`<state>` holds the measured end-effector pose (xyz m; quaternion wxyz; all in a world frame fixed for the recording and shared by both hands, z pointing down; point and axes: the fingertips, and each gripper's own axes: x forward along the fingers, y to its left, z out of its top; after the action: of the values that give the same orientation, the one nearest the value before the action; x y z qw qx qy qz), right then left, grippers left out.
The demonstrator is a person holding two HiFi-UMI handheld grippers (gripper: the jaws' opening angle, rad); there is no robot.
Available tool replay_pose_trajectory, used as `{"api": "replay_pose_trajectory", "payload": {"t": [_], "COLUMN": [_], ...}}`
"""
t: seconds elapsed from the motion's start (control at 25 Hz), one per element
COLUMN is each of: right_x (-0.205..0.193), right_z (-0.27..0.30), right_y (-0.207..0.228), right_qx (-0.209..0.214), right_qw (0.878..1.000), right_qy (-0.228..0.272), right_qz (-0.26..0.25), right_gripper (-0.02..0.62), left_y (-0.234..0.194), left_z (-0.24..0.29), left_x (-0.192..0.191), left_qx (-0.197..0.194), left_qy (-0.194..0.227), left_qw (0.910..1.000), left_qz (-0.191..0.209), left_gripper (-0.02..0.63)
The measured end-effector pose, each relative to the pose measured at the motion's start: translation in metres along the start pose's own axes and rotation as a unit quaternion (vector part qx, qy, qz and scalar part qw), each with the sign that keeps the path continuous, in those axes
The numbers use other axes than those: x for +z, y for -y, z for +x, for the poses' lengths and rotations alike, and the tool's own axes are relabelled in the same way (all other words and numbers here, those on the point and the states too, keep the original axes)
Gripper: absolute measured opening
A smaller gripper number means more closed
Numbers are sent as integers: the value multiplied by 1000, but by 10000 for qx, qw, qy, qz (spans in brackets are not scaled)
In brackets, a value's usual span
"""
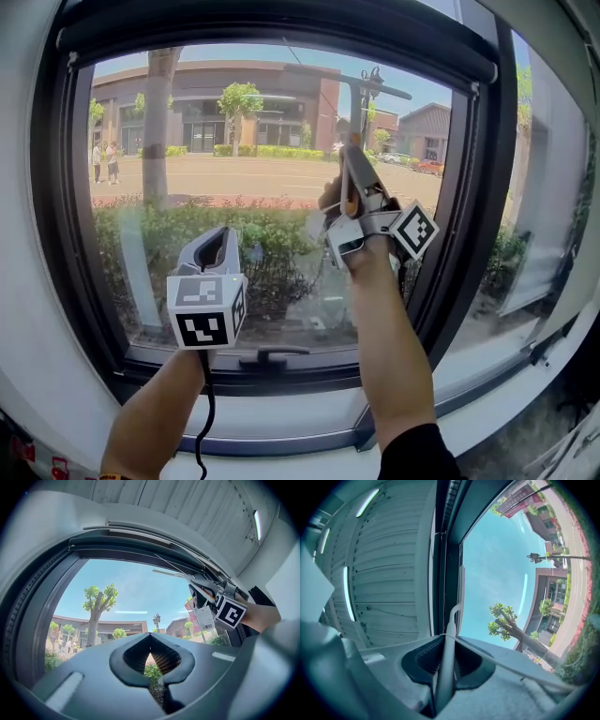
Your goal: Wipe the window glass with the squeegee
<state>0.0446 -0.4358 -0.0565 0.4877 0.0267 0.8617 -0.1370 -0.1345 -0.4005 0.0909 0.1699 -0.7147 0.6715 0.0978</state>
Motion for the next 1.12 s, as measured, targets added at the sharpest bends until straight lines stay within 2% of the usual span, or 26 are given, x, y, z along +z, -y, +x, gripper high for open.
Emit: {"api": "replay_pose_trajectory", "payload": {"t": [0.52, 1.12], "right_x": [-19, -75], "right_z": [-49, -163], "right_y": [9, 17], "right_qx": [-89, -575], "right_qw": [9998, 9959], "right_qy": [-24, -176], "right_qz": [181, 673], "right_gripper": [44, 44], "left_y": [20, 55], "left_z": [7, -17], "left_x": [-35, -87], "left_qx": [-207, -419], "left_qy": [-323, -742], "left_qw": [9992, 9956], "left_qz": [-136, -381], "left_gripper": [17, 18]}}
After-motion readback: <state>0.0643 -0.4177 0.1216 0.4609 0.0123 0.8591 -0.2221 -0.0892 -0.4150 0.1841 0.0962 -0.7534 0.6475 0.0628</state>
